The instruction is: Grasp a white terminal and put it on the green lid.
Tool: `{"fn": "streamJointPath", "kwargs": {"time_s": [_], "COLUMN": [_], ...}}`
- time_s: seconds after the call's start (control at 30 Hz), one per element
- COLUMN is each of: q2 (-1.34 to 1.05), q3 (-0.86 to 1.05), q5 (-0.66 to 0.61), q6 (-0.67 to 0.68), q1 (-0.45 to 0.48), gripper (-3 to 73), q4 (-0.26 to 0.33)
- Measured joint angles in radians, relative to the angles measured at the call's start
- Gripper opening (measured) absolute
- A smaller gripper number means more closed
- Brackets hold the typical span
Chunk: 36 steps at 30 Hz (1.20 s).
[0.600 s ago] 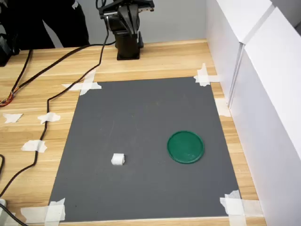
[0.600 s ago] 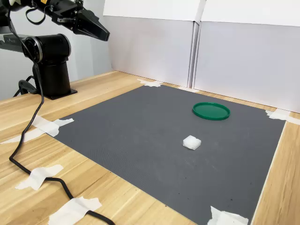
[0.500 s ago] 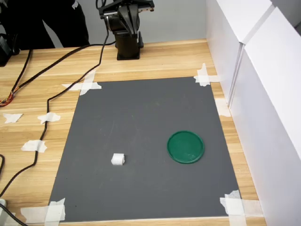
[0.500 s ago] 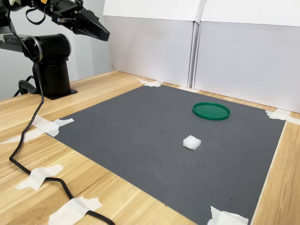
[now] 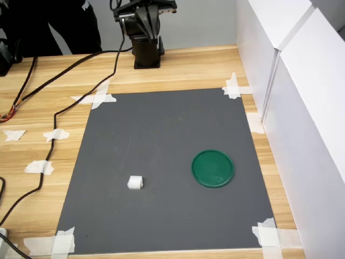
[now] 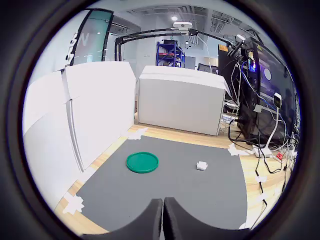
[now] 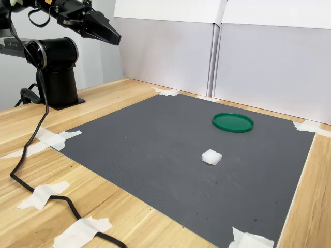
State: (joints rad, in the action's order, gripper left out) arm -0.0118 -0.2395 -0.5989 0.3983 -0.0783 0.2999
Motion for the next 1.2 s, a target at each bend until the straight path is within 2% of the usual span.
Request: {"fn": "streamJointPath", "kwargs": {"time_s": [0.43,0.63,0.93,1.03,1.2], "q2": [0.005,0.136,0.470,0.592,0.789], "q3": [-0.003,-0.089,-0.326,-0.387,-0.483], "q5": [0.059,0.063,-0.129,-0.189,-0.240], "q6": [0.000,0.000,0.027,0.055,0.058], "q1": [0.000,0.000,0.000,0.000,0.000], "gripper": [-1.6,-1.6,-1.6,-1.6,-1.6], "q4": [0.004,0.003,-0.004,-0.037,-0.150]}}
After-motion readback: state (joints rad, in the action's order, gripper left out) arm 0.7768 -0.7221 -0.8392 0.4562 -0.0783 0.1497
